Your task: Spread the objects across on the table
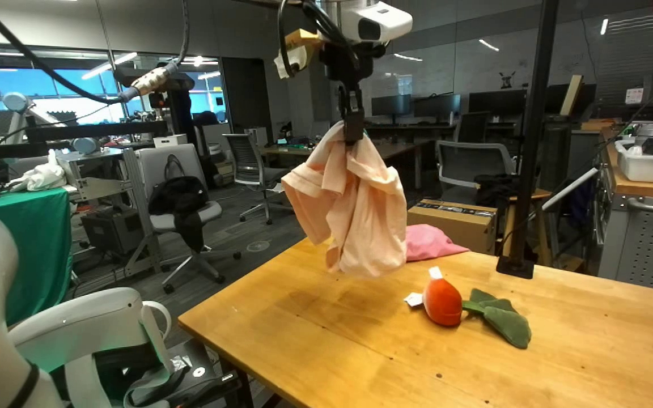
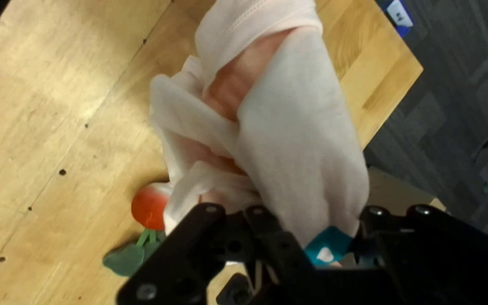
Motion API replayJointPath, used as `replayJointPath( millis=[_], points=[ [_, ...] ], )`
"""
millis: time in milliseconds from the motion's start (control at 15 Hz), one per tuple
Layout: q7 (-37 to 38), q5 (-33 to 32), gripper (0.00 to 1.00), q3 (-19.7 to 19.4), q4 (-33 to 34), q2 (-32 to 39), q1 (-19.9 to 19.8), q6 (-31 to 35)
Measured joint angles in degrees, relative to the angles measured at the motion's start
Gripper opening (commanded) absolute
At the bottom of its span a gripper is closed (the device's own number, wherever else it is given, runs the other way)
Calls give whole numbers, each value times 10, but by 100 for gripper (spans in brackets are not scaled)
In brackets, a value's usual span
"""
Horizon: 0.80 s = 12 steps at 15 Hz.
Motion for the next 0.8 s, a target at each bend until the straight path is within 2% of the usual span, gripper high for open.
replayJointPath(
  millis=[400, 800],
  points=[
    [-85, 68, 9, -11, -1, 5, -8, -124],
    [-158, 135, 9, -6, -17, 41, -8, -176]
  ],
)
